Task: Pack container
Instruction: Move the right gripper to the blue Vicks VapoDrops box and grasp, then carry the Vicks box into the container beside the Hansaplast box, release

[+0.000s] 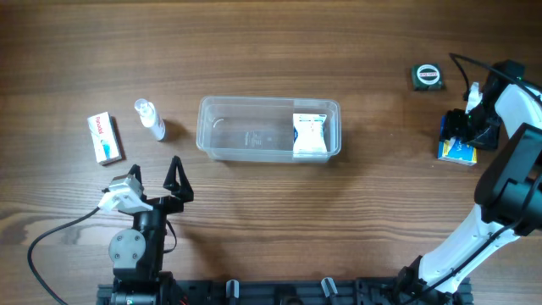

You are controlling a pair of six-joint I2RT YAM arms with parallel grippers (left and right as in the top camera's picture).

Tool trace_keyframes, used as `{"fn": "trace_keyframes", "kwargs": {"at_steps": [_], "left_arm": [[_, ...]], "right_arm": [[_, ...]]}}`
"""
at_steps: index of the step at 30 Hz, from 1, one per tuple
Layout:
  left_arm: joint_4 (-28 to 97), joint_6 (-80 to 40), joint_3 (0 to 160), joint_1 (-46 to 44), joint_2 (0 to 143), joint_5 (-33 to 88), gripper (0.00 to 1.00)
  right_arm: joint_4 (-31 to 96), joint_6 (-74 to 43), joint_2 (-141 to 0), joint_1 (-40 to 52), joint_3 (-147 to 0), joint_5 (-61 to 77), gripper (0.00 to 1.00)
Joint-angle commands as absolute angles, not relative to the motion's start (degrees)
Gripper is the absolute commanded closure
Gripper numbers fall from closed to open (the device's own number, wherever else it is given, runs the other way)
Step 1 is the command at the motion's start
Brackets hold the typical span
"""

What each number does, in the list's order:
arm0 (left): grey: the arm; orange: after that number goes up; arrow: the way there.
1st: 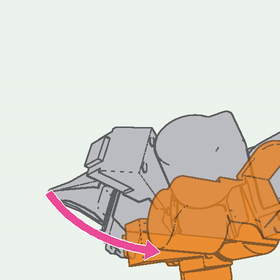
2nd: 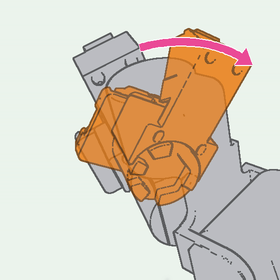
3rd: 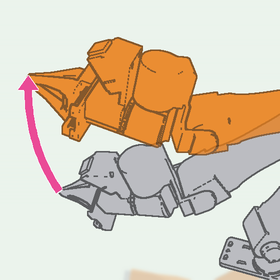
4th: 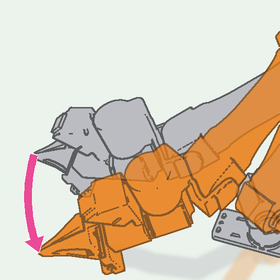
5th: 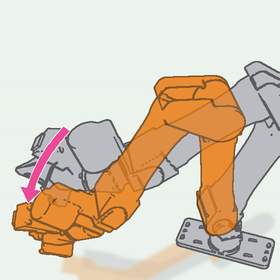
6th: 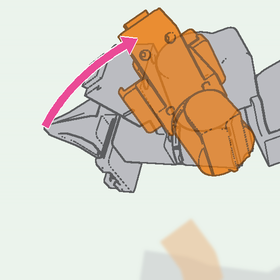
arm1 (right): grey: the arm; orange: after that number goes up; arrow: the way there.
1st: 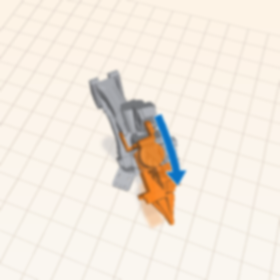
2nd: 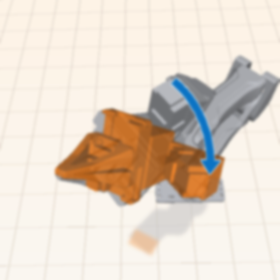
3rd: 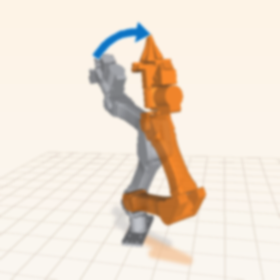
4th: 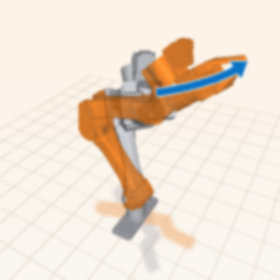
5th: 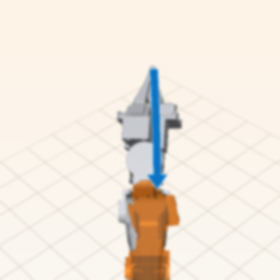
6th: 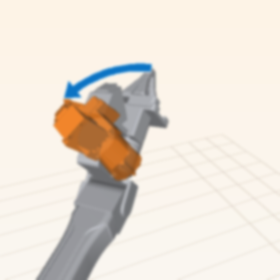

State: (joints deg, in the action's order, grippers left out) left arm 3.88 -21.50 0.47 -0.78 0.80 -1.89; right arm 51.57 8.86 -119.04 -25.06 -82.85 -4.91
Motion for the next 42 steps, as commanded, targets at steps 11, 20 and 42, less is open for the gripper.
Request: {"fn": "trace_keyframes", "kwargs": {"at_steps": [11,20,42], "left_arm": [[3.9,-20.3,0.3,-0.5,0.4,-2.5,0.0],[3.9,-20.3,0.3,-0.5,0.4,-2.5,0.0],[3.9,-20.3,0.3,-0.5,0.4,-2.5,0.0]], "right_arm": [[79.5,2.3,-120.0,-19.0,-107.7,12.6,0.29],[87.7,-5.9,-119.4,3.9,-120.8,19.7,0.28],[81.7,-27.7,-119.6,22.7,-110.7,7.1,0.25]]}}
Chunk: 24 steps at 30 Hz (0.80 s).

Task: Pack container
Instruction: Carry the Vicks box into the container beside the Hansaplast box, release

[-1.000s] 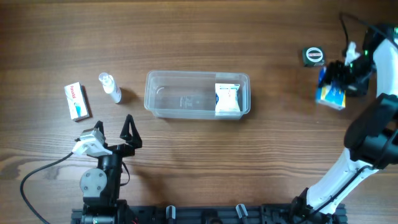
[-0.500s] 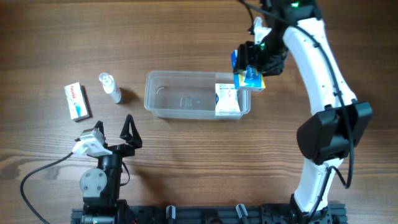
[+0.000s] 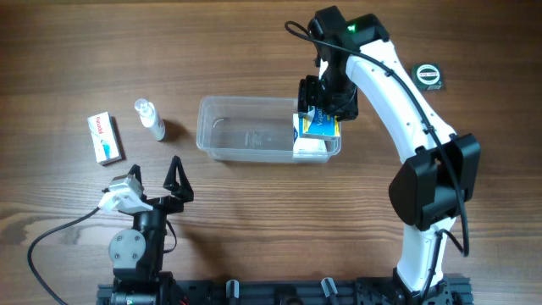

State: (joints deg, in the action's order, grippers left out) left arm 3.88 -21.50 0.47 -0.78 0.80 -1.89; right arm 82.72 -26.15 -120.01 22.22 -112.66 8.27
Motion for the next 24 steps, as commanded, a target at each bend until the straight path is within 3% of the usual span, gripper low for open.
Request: {"fn": "trace_keyframes", "kwargs": {"at_steps": [1,8,24], "left_arm": [[3.9,-20.3,0.3,-0.5,0.4,-2.5,0.0],[3.9,-20.3,0.3,-0.5,0.4,-2.5,0.0],[3.9,-20.3,0.3,-0.5,0.4,-2.5,0.0]], "right_arm": [[80.8,-28.0,-119.6,22.7,-109.3,7.0,0.25],[76.1,-27.0,-119.6,22.7,-104.9,7.1,0.24],[82.0,-24.2,-119.3,22.7,-109.1,7.5,0.25]]}}
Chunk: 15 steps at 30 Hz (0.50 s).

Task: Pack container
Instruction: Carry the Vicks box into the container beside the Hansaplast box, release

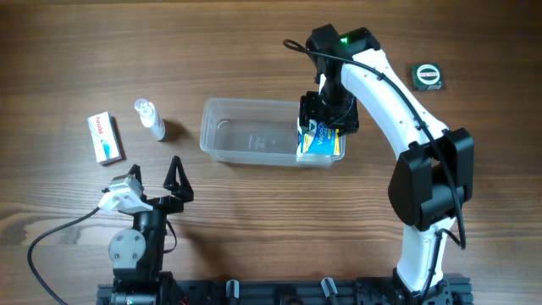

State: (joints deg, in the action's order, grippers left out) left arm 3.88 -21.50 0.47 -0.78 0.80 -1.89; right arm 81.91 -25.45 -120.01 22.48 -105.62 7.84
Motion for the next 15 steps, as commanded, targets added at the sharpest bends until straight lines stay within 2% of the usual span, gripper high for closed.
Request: {"fn": "trace_keyframes", "kwargs": {"at_steps": [1,8,15], "left_arm": [[3.9,-20.3,0.3,-0.5,0.4,-2.5,0.0],[3.9,-20.3,0.3,-0.5,0.4,-2.5,0.0],[3.9,-20.3,0.3,-0.5,0.4,-2.5,0.0]], "right_arm": [[82.1,-24.1,-119.3,22.7,-110.4,7.5,0.25],[82.7,-26.1,-119.3,23.0,-113.6,12.2,0.28],[79.8,-31.5,-119.4,29.9,-113.6,11.1,0.27]]}}
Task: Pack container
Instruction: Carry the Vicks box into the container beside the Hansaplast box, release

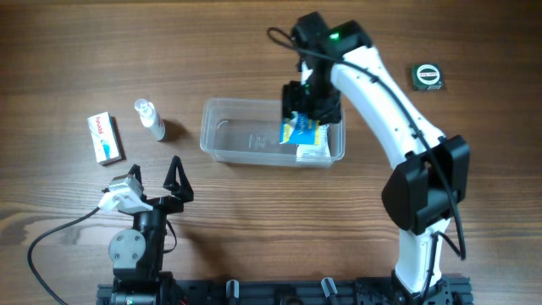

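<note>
The clear plastic container (229, 140) lies at the table's middle. My right gripper (303, 119) hangs over its right half, shut on a blue and yellow box (298, 130). Under that box a white packet (313, 152) lies in the container's right end. My left gripper (175, 176) rests open near the front left, holding nothing. A white and blue box (104, 138) and a small clear spray bottle (151, 119) lie on the table left of the container.
A dark round tape measure (428, 76) sits at the back right. The right arm's white links stretch from the front edge across the table's right side to the container. A grey cable trails off the left arm's base.
My right gripper, still holding the blue and yellow box, has shifted a little left and back over the container. The box now sits further from the container's right wall.
First my right gripper was at the far right edge on the blue and yellow box. Then it held that box over the container's right end. It was lower in the right end after that, and now stands slightly further left. The left arm stayed still.
</note>
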You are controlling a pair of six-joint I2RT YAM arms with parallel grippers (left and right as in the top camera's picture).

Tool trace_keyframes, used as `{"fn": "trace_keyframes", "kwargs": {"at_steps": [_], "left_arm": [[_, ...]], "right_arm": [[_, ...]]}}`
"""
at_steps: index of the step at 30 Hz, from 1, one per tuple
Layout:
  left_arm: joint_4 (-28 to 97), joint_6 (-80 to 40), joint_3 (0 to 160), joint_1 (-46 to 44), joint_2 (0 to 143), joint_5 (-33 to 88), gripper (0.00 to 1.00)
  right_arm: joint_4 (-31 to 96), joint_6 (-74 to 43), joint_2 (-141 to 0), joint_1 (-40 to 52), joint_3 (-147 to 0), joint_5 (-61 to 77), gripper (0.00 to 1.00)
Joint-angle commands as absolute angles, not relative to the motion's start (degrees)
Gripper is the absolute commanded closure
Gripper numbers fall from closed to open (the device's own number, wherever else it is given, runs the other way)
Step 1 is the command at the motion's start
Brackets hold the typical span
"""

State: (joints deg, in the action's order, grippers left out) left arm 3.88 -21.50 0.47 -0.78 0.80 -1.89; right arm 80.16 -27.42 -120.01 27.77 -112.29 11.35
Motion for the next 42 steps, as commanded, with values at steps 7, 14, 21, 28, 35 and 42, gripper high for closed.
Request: {"fn": "trace_keyframes", "kwargs": {"at_steps": [7,14,21,28,35,42], "left_arm": [[3.9,-20.3,0.3,-0.5,0.4,-2.5,0.0],[3.9,-20.3,0.3,-0.5,0.4,-2.5,0.0],[3.9,-20.3,0.3,-0.5,0.4,-2.5,0.0],[3.9,-20.3,0.3,-0.5,0.4,-2.5,0.0],[3.9,-20.3,0.3,-0.5,0.4,-2.5,0.0],[3.9,-20.3,0.3,-0.5,0.4,-2.5,0.0]], "right_arm": [[76.4,-37.8,-119.8,33.3,-113.5,7.5,0.27],[76.5,-36.1,-121.6,33.3,-111.9,6.4,0.27],[78.5,-36.0,-121.6,33.4,-111.8,7.1,0.27],[78.0,-35.9,-123.2,33.4,-111.8,6.9,0.27],[77.8,-34.6,-123.4,33.4,-111.7,6.9,0.27],[77.8,-34.5,-123.4,33.4,-111.7,6.9,0.23]]}}
